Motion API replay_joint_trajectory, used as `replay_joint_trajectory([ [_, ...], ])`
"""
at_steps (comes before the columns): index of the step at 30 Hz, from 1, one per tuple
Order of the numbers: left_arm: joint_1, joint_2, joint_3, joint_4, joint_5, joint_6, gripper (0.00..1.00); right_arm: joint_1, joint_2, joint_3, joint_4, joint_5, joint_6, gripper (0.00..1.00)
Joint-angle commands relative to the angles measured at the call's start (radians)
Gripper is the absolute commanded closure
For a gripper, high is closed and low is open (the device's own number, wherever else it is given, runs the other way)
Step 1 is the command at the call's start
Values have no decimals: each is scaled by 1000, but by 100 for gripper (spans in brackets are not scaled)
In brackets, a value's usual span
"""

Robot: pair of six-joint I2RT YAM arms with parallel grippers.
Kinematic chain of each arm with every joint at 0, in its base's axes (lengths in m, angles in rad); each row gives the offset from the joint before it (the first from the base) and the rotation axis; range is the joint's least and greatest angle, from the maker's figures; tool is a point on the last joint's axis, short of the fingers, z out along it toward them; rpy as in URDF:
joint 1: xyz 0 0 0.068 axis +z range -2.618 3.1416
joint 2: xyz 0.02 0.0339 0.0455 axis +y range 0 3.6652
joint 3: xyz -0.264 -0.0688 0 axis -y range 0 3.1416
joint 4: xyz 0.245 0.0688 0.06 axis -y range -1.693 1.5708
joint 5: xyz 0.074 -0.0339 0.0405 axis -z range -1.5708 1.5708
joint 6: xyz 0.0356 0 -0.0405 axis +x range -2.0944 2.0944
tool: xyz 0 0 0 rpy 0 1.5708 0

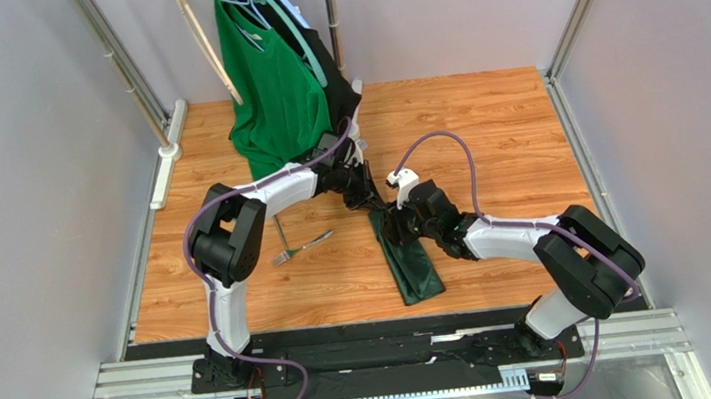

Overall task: Fold the napkin into a case and place the utensils inside
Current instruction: Stuff the top corner of the square-folded napkin into the folded napkin.

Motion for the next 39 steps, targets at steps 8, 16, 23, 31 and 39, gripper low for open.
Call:
replay_joint_trajectory([
  [8,6,-60,-57,104,51,-132,100,65,-6,9,96,175,4,57],
  [16,18,-77,-85,151,74,-204,100,102,-8,14,72,258,-18,59],
  [23,27,-91,-154,271,127,-301,100,107,-20,-16,108,310,-15,58],
  [31,30,-111,-168,302,127,-355,100,134,7,0,121,340,-24,55],
  [39,32,-111,-177,314,133,-365,100,143,1,-8,102,372,-18,58],
])
